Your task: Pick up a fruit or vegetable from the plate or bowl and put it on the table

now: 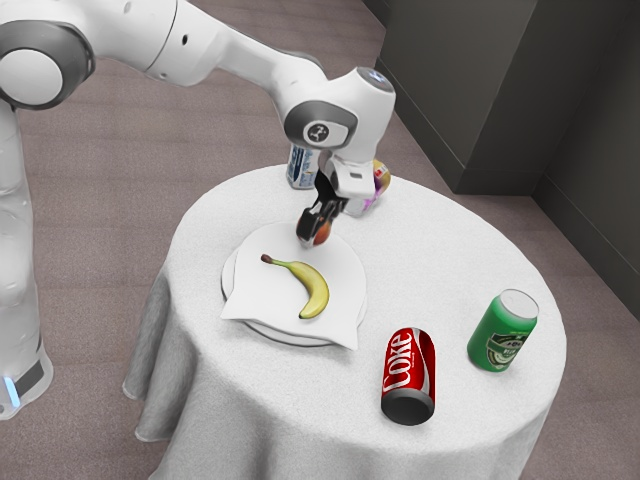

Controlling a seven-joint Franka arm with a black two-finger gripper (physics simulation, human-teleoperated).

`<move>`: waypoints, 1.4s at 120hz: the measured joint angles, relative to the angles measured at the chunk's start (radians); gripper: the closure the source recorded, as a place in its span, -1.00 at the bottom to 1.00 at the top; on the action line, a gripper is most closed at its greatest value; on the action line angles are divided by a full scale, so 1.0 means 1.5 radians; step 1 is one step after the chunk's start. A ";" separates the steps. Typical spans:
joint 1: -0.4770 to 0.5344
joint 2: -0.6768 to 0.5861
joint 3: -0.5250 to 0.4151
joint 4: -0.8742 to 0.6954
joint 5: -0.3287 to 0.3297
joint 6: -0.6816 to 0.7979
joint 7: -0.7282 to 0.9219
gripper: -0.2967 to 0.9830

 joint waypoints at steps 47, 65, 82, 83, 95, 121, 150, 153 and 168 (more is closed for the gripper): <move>0.006 -0.038 -0.005 0.043 0.002 -0.026 -0.017 0.06; 0.002 -0.038 -0.004 0.115 0.002 -0.049 -0.026 0.05; 0.004 -0.024 -0.008 0.177 0.000 -0.065 -0.044 0.06; 0.004 -0.022 -0.008 0.180 0.000 -0.065 -0.046 0.06; -0.003 0.006 -0.011 0.225 -0.005 -0.071 -0.065 0.06; -0.020 0.074 -0.011 0.317 -0.019 -0.078 -0.114 0.06; -0.026 0.163 -0.011 0.393 -0.037 -0.077 -0.162 0.06; -0.026 0.173 -0.011 0.399 -0.038 -0.077 -0.167 0.06; -0.026 0.212 -0.011 0.425 -0.044 -0.075 -0.185 0.06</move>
